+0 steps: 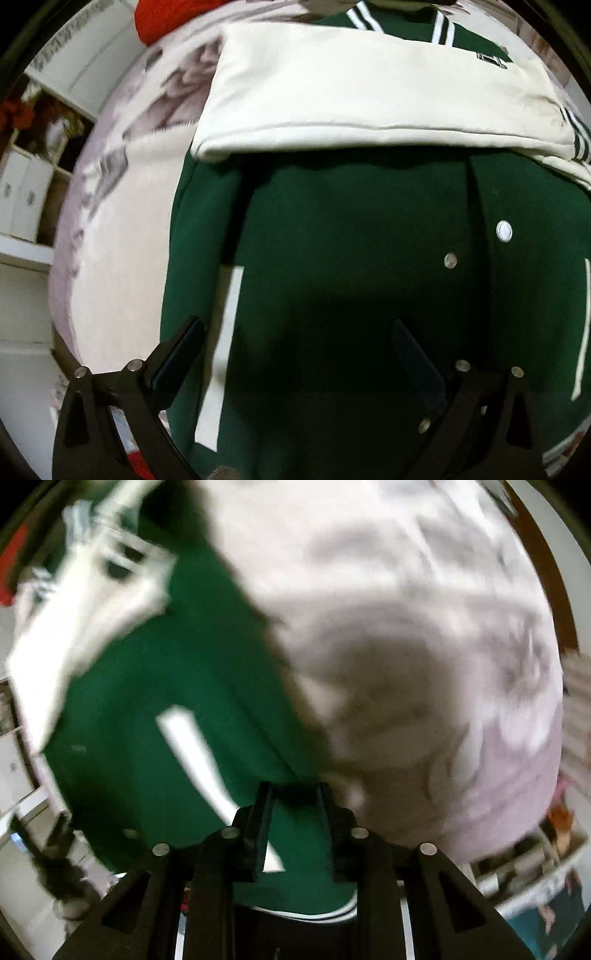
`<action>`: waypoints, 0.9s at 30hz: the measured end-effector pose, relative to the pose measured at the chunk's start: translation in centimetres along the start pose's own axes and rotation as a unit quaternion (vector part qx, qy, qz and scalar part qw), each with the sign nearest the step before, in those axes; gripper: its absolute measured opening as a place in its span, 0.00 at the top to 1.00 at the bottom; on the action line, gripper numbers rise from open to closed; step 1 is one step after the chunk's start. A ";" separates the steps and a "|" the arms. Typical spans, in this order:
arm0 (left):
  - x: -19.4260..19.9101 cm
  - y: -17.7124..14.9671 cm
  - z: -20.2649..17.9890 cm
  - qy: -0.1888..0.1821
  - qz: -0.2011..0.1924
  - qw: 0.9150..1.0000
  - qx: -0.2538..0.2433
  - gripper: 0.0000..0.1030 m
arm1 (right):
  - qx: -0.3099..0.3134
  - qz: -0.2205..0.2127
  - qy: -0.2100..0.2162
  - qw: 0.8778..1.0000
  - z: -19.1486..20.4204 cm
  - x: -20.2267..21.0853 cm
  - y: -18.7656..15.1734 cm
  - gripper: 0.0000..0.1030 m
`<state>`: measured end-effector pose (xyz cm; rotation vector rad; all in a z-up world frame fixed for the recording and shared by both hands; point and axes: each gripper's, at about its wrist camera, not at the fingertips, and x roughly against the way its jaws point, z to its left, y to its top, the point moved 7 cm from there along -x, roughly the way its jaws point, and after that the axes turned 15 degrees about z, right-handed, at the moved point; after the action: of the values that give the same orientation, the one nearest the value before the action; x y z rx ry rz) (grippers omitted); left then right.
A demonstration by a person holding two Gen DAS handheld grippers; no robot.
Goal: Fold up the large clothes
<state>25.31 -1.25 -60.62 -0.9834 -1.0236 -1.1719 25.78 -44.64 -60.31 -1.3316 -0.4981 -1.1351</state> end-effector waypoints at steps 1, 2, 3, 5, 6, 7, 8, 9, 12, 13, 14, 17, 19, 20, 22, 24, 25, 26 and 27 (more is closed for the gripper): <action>-0.3 0.4 -0.6 0.013 0.000 1.000 -0.001 0.00 | 0.009 -0.012 0.003 1.000 0.7 0.9 0.9 0.68; -0.6 0.6 -1.0 0.022 0.000 1.000 -0.001 0.00 | 0.024 -0.020 0.003 1.000 1.6 1.7 2.5 0.67; -1.2 0.9 -1.5 0.033 0.001 0.999 -0.003 0.00 | 0.034 -0.024 0.000 0.999 2.3 1.9 3.7 0.66; -3.0 1.1 -1.7 0.048 0.016 0.999 0.001 0.00 | 0.065 -0.018 -0.016 0.998 3.8 1.3 6.9 0.65; -3.8 1.2 -1.7 0.043 0.022 0.999 0.007 0.00 | 0.070 -0.014 -0.024 0.997 4.4 1.1 8.0 0.65; -4.5 1.2 -1.5 0.033 0.023 0.999 0.015 0.00 | 0.070 -0.014 -0.052 0.996 4.2 0.7 9.2 0.70; -5.0 1.3 -1.3 0.021 0.021 0.999 0.025 0.00 | 0.063 -0.017 -0.075 0.995 3.3 0.7 10.2 0.76; -5.3 1.5 -1.0 0.007 0.018 0.999 0.037 0.00 | 0.046 -0.014 -0.087 0.995 2.0 0.5 10.8 0.84; -5.7 2.0 -0.5 -0.018 0.003 0.999 0.050 0.00 | 0.005 -0.018 -0.084 0.996 -2.2 0.8 11.9 0.87; -5.8 2.2 -0.4 -0.023 -0.002 0.998 0.053 0.00 | 0.012 -0.010 -0.071 0.997 -2.7 0.7 12.0 0.87; -5.8 2.4 -0.2 -0.027 -0.009 0.998 0.056 0.00 | 0.023 -0.004 -0.062 0.998 -2.7 0.8 11.9 0.87; -5.9 2.8 0.2 -0.029 -0.023 0.997 0.073 0.00 | 0.067 0.047 -0.026 0.996 -2.4 2.3 11.2 0.85; -5.9 3.0 0.6 -0.031 -0.005 0.996 0.086 0.00 | 0.084 0.065 -0.002 0.994 -3.0 3.7 10.7 0.82; -5.7 3.1 0.8 -0.032 0.005 0.995 0.098 0.00 | 0.090 0.062 0.007 0.994 -3.1 4.4 10.6 0.80; -4.9 2.8 1.6 -0.016 0.023 0.991 0.134 0.00 | 0.101 0.062 0.032 0.992 -3.4 5.2 10.3 0.70; -3.0 1.8 2.1 0.020 0.026 0.986 0.165 0.00 | 0.116 0.088 0.048 0.988 -4.0 3.9 9.3 0.70; -1.9 1.2 2.0 0.030 0.024 0.984 0.171 0.00 | 0.123 0.110 0.053 0.985 -4.0 2.5 8.8 0.70; -0.7 0.6 1.9 0.041 0.019 0.984 0.174 0.00 | 0.129 0.131 0.053 0.981 -4.3 0.8 8.2 0.70; 0.6 -0.3 1.6 0.058 0.013 0.983 0.173 0.00 | 0.136 0.142 0.039 0.980 -4.6 -0.8 7.9 0.70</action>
<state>24.87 0.08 -59.58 -0.6450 -1.0735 -0.9762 30.79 -49.84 -65.98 -1.0751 -0.3762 -0.8470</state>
